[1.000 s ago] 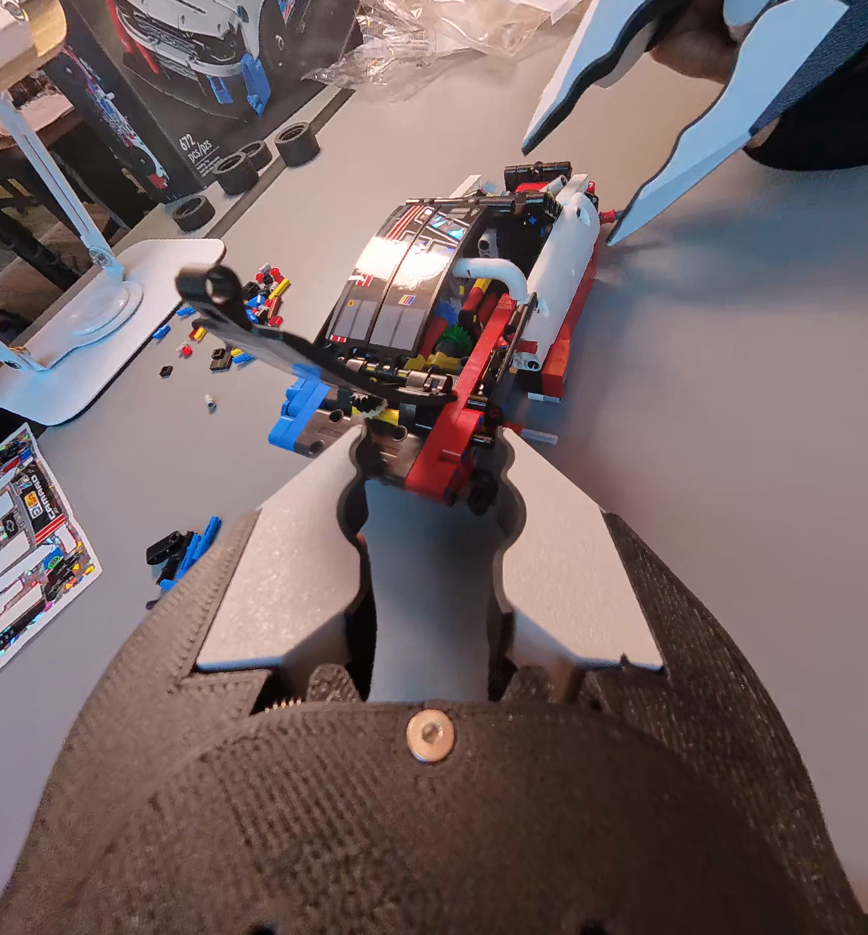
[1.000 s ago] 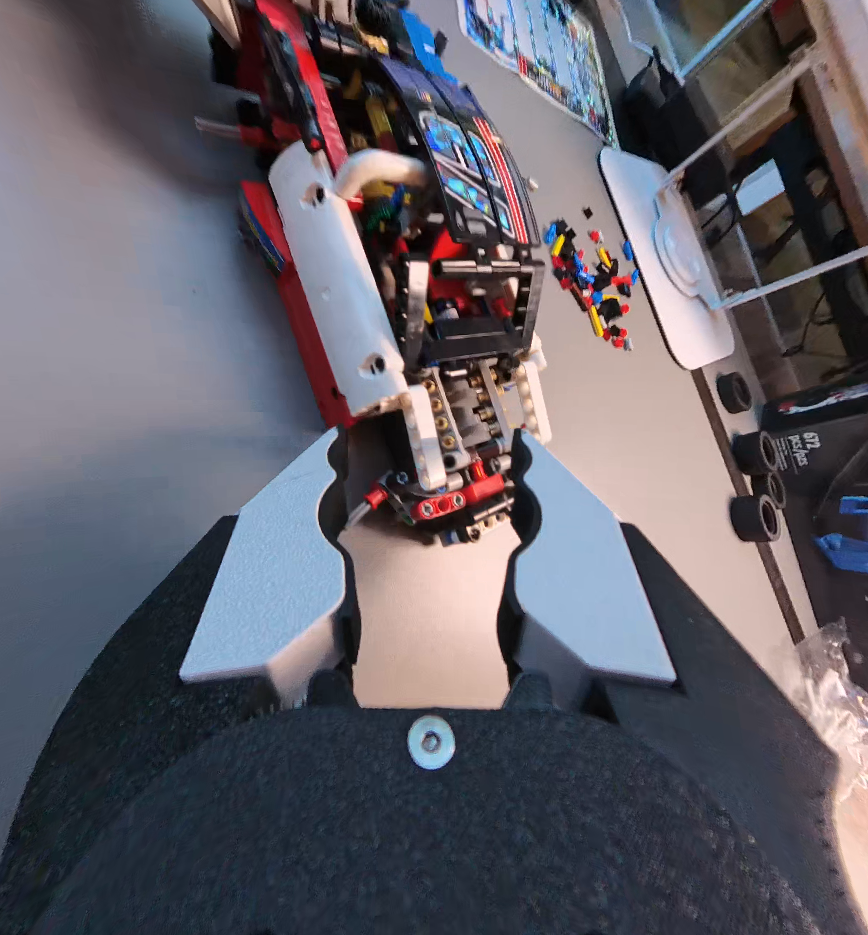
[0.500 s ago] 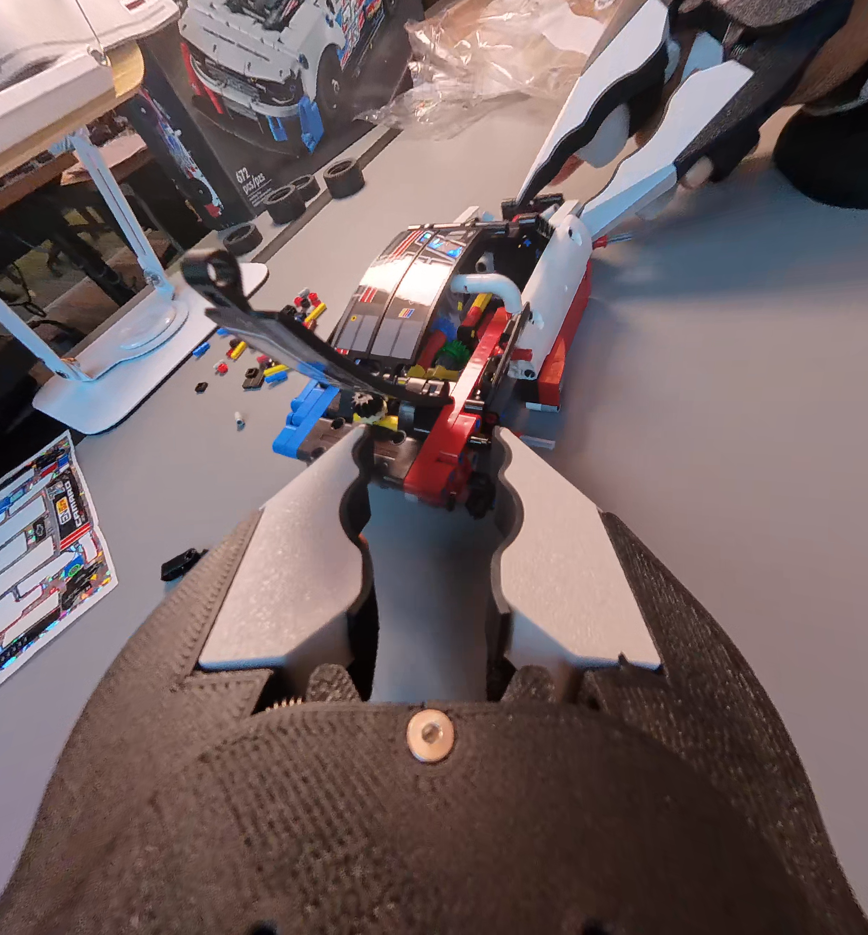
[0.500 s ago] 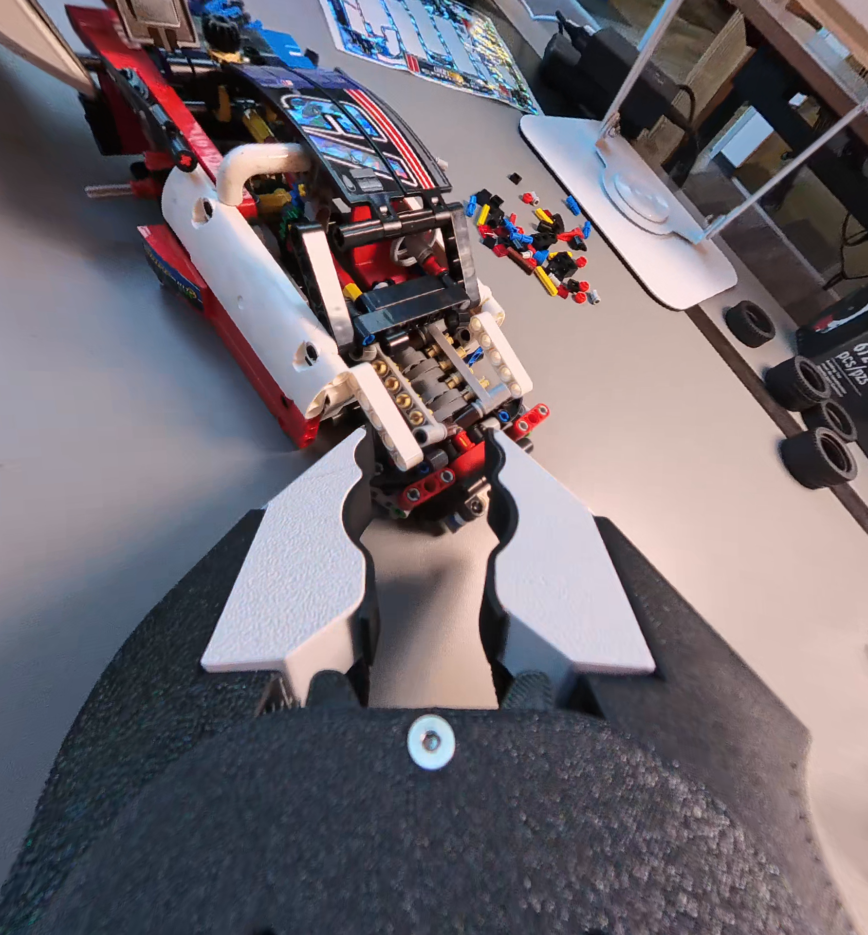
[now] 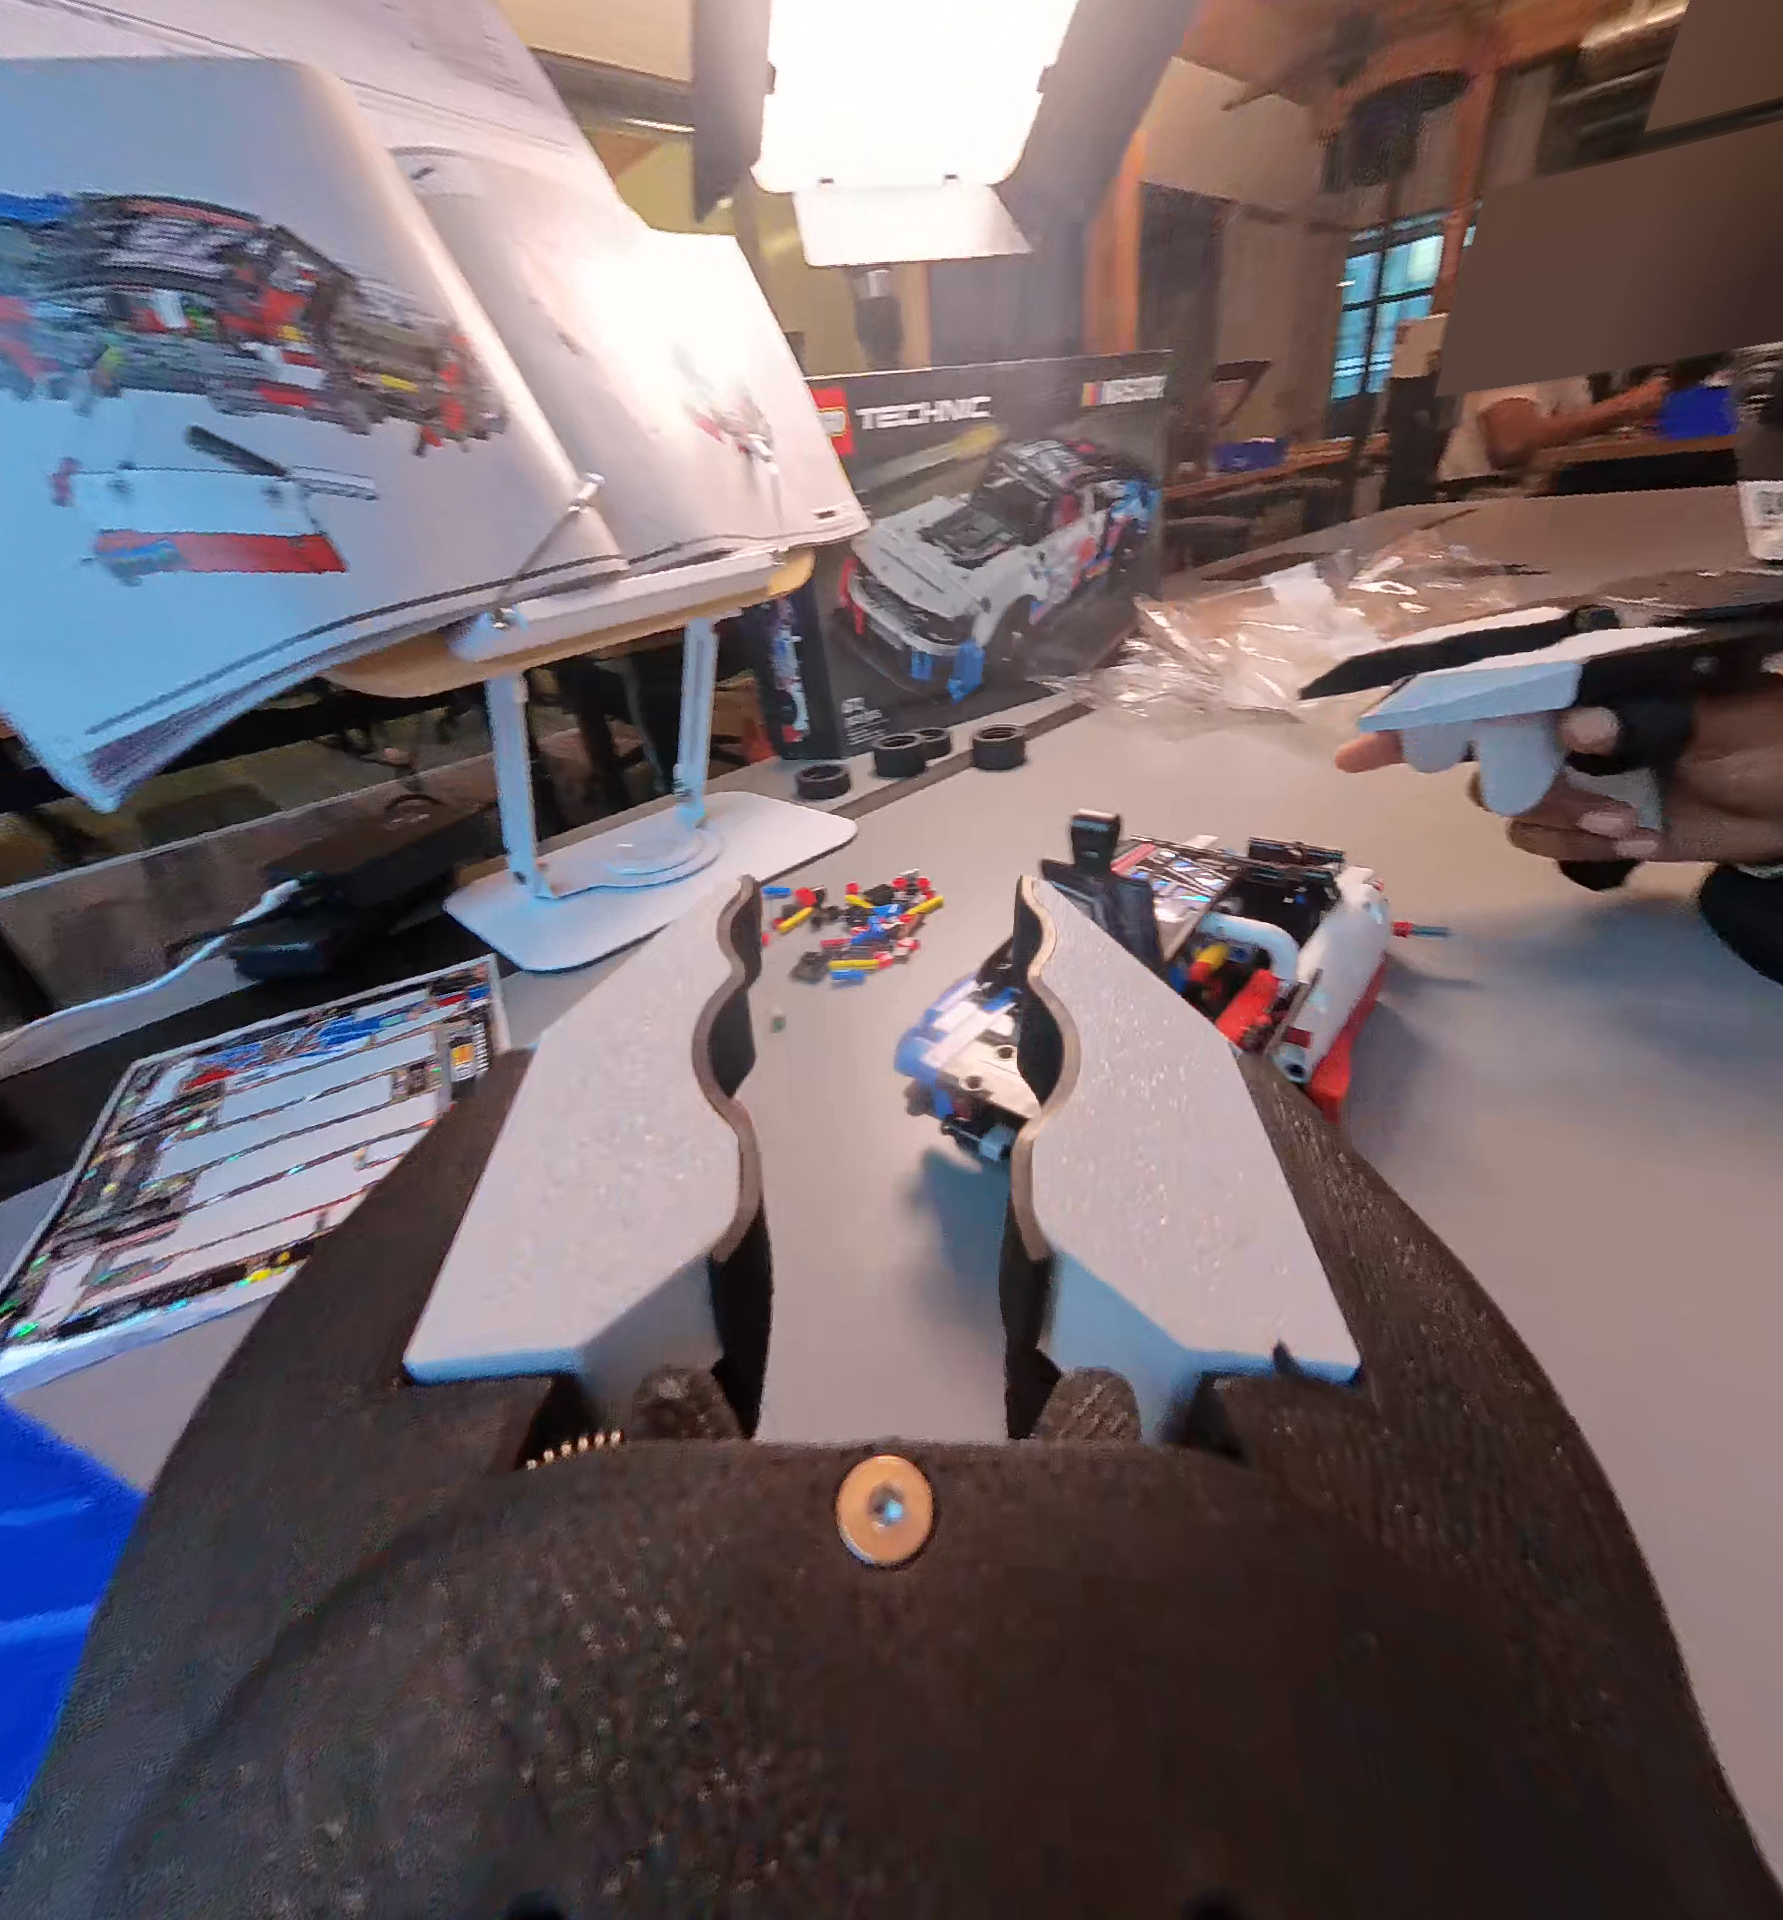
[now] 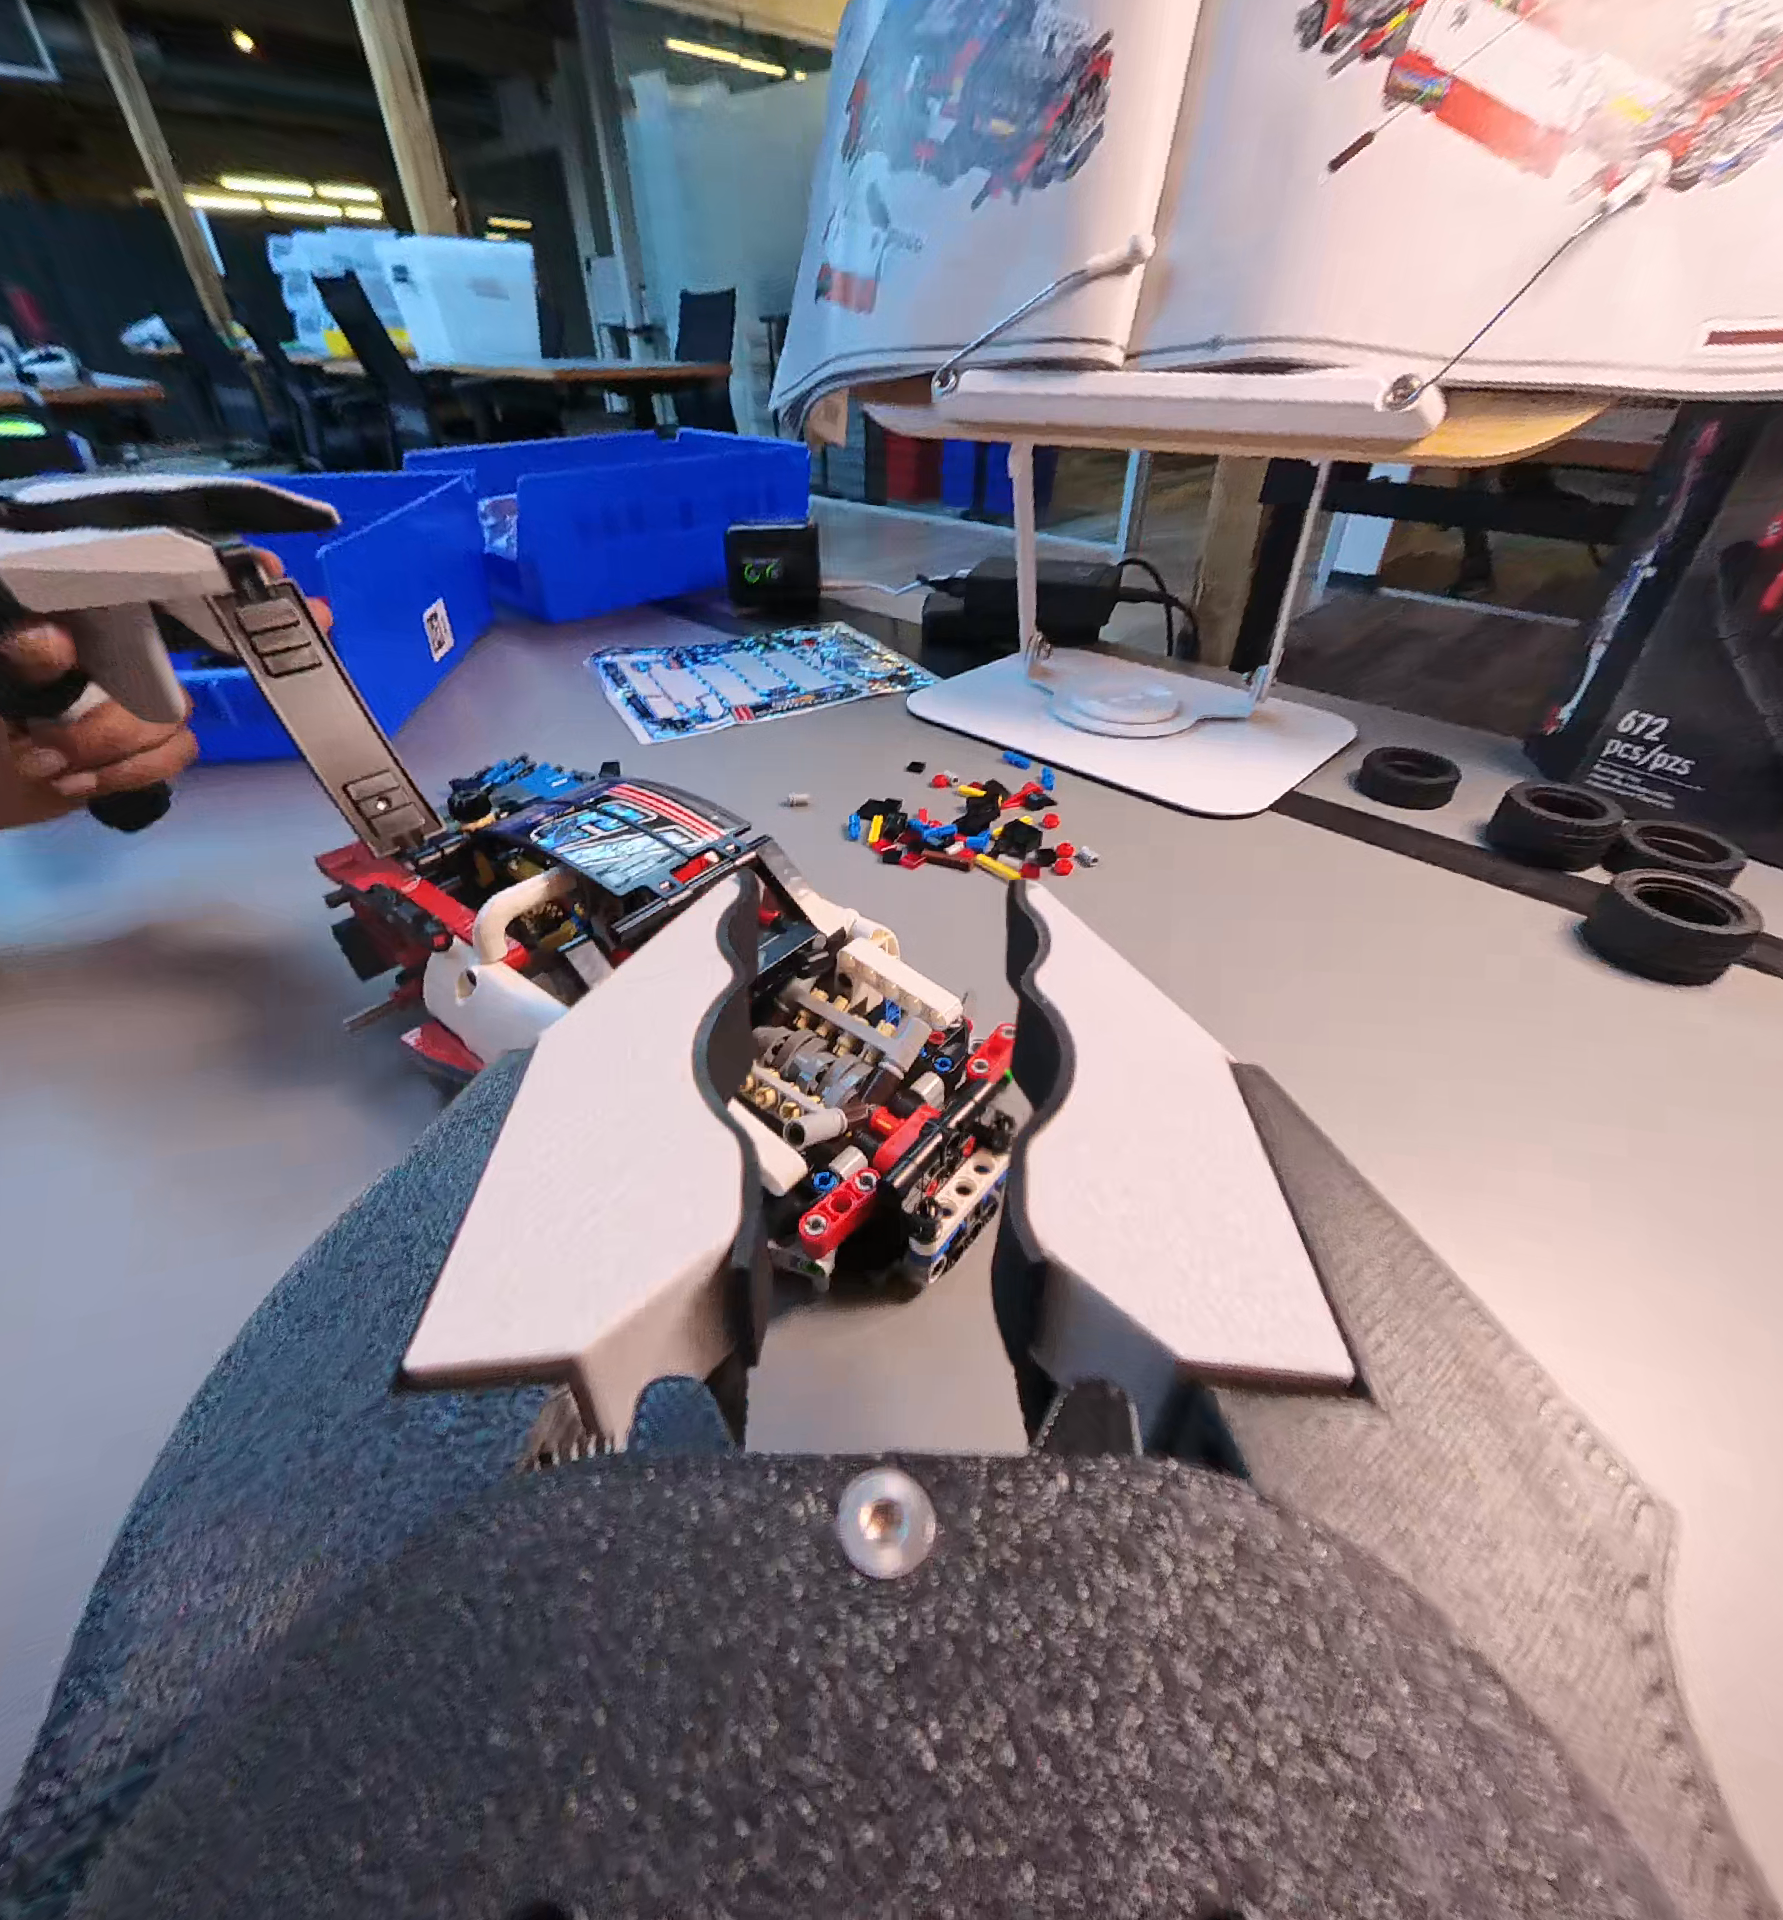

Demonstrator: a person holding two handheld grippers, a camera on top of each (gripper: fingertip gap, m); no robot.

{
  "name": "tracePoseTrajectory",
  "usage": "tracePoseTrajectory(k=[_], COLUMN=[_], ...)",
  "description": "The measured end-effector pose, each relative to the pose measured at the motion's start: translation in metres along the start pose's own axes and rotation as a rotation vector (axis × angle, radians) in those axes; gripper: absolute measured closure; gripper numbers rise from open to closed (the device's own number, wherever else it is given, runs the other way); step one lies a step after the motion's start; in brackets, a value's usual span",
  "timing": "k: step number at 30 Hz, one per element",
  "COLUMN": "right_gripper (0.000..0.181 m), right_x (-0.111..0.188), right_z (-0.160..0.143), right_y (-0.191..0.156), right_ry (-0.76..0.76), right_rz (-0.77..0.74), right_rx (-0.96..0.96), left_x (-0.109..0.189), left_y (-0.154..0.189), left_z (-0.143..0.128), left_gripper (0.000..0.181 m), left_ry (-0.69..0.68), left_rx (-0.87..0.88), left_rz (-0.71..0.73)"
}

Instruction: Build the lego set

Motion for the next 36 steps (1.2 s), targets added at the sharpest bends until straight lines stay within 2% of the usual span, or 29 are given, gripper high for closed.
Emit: tracePoseTrajectory(k=[4,7,11,14,17,21,24,27,31,34,36], right_gripper=[0.136,0.136,0.146,0.149,0.154,0.163,0.178,0.178,0.145,0.107,0.097], right_x=[-0.006,-0.02,-0.051,-0.076,-0.099,-0.125,-0.138,-0.148,-0.173,-0.22,-0.25], right_z=[0.008,0.032,0.098,0.147,0.173,0.157,0.123,0.104,0.095,0.085,0.079], right_y=[0.006,0.008,0.007,0.004,0.014,0.036,0.058,0.082,0.107,0.139,0.157], right_ry=[0.033,0.061,0.18,0.284,0.349,0.301,0.242,0.189,0.137,0.076,0.06], right_rz=[-0.073,-0.098,-0.112,-0.079,-0.131,-0.213,-0.247,-0.277,-0.235,-0.17,-0.094], right_rx=[0.002,0.042,0.149,0.146,0.125,0.09,0.057,0.019,-0.108,-0.303,-0.505], left_x=[0.004,-0.002,-0.029,-0.052,-0.074,-0.085,-0.085,-0.083,-0.085,-0.089,-0.089], left_y=[-0.018,-0.03,-0.052,-0.075,-0.096,-0.116,-0.122,-0.131,-0.134,-0.131,-0.13], left_z=[-0.004,0.004,0.049,0.085,0.102,0.1,0.075,0.059,0.058,0.056,0.054], left_gripper=[0.142,0.147,0.157,0.169,0.181,0.181,0.181,0.181,0.179,0.178,0.177], left_ry=[-0.022,-0.007,0.055,0.132,0.152,0.175,0.142,0.12,0.109,0.115,0.108], left_rx=[0.053,0.052,0.018,-0.006,-0.01,0.021,0.042,0.065,0.039,0.043,0.042], left_rz=[0.176,0.236,0.227,0.268,0.301,0.334,0.324,0.334,0.335,0.313,0.308])
Point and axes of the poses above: each gripper's, where its closed fingertips meet, x back along the fingers, z out of its top, y = z × x across the jaws, the point moved 4 cm from there along x, back along the fingers, and after that the axes turned 15 degrees about -z, right-handed, at the moved point
